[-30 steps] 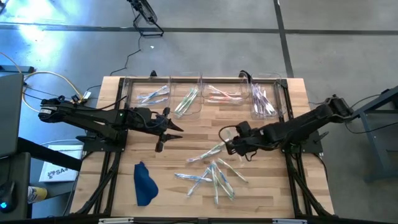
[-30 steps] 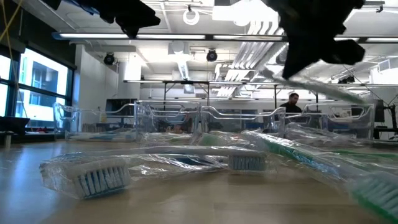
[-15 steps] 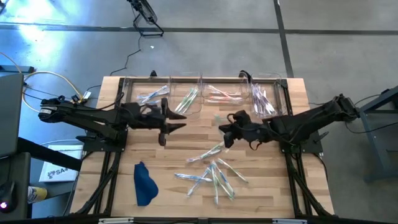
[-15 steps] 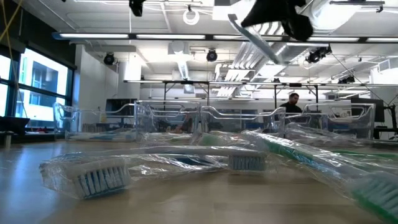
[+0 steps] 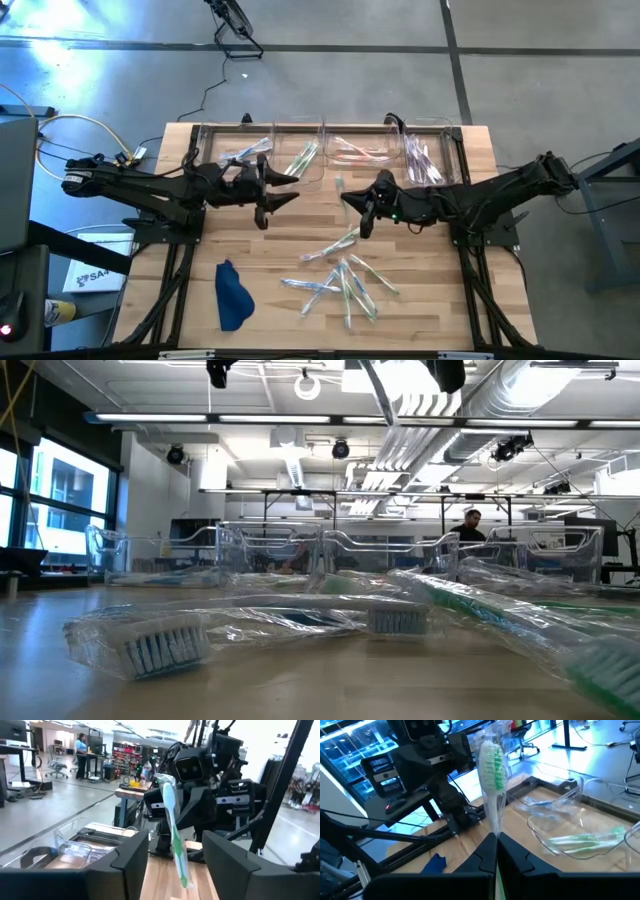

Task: Pick & Place Toothbrushes
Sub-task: Put the green toothbrush into the middle left transparent bin

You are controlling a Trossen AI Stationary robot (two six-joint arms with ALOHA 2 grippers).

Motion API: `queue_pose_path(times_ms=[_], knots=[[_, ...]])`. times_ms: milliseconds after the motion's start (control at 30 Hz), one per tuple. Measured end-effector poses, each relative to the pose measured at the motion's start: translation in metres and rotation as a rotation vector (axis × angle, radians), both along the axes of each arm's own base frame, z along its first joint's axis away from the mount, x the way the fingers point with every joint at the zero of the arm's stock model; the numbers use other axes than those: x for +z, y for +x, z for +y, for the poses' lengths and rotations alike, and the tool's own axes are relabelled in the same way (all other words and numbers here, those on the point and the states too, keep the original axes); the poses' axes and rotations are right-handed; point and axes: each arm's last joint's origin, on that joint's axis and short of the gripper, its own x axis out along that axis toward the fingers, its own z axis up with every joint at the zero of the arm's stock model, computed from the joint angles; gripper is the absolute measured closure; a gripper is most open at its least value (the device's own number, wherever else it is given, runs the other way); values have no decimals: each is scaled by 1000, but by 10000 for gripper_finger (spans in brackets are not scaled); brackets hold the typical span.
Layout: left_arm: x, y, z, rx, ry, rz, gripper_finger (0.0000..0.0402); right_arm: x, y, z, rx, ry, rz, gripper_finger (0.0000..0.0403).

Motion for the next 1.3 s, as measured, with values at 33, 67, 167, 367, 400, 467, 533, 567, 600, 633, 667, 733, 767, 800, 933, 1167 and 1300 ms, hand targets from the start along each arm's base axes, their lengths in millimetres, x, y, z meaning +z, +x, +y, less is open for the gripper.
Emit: queue_pose_path(times_ms=[33,67,167,367,400,467,533,567,600,633,667,733,767,800,933,1167,1300], knots=[[1,0,0,-1,-9,-10,213,0,0,0,0,-3,-3,400],[2,0,0,-1,-16,-22,210,0,0,0,0,-3,-3,400],[1,3,0,-3,-34,-40,208,0,0,0,1,-8,-1,400],[-4,25,-2,-11,-74,-75,208,1,0,0,5,-27,-5,399],[-6,31,-2,-10,-72,-58,208,2,0,0,6,-31,-6,399],[-6,43,-3,-16,-70,-42,208,2,0,1,12,-46,-3,400],[-3,52,-4,-31,-66,-34,208,2,0,2,21,-56,0,399],[-1,57,-5,-45,-58,-35,208,2,0,3,25,-64,2,400],[1,63,-5,-53,-44,-38,208,2,0,3,29,-71,4,399],[3,68,-4,-63,-29,-39,208,2,0,3,30,-74,5,400],[5,71,-3,-76,-21,-36,208,2,0,4,32,-74,5,399],[10,78,-1,-74,-20,-42,208,2,0,4,33,-74,5,399],[13,80,2,-67,-19,-42,208,2,-1,5,36,-77,5,399],[13,81,5,-58,-19,-28,208,2,-1,5,39,-85,7,399],[19,83,12,-54,-23,20,208,3,-2,10,52,-105,5,399],[25,86,12,-85,-18,13,208,3,-2,12,61,-117,2,399],[18,90,11,-121,-19,42,208,4,-2,12,61,-117,0,399]])
